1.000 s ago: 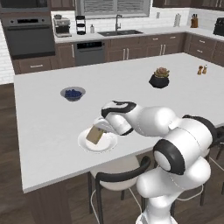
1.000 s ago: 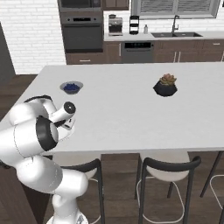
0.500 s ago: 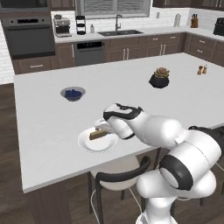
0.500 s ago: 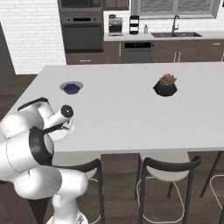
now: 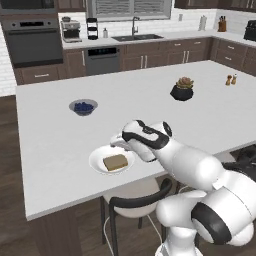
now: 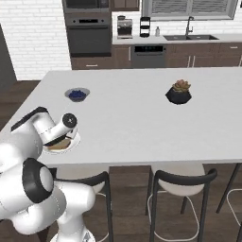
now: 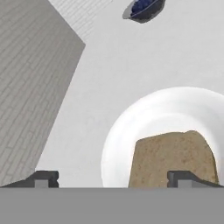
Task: Start the toaster. Once the lever pops up, take the bread to the plate on the dining counter.
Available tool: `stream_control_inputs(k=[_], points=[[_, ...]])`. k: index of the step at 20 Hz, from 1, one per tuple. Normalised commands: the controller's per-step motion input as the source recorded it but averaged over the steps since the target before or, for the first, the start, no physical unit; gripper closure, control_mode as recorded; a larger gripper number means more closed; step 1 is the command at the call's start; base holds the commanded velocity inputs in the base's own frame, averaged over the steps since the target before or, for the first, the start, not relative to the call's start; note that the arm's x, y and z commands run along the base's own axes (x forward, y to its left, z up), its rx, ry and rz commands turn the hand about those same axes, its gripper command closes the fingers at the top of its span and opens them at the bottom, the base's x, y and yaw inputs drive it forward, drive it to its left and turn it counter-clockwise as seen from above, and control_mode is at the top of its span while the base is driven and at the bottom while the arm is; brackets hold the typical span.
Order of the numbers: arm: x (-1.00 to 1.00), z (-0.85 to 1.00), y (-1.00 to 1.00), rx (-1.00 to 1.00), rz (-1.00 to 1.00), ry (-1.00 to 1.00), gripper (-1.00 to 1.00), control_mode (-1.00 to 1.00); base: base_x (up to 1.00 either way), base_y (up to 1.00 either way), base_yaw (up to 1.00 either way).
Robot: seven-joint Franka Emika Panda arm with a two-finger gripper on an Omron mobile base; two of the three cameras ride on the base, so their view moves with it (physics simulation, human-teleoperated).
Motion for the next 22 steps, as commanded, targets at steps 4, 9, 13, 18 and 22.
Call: stream_control_inputs(k=[4, 9, 13, 18, 22], points=[[-0.44, 0.70, -0.06, 0.00, 0.00, 0.00, -1.00, -1.00, 0.00, 0.00, 0.00], [-0.81, 0.32, -0.06, -0.05, -0.03, 0.00, -1.00, -1.00, 0.00, 0.00, 0.00], [-0.57, 0.18, -0.37, -0.17, -0.11, 0.00, -1.00, -1.00, 0.00, 0.00, 0.00], [-0.15, 0.22, -0.61, -0.19, -0.17, -0.01, -1.00, -1.00, 0.00, 0.00, 0.00], [-0.01, 0.84, -0.68, -0.06, -0.16, -0.11, -1.00, -1.00, 0.00, 0.00, 0.00]])
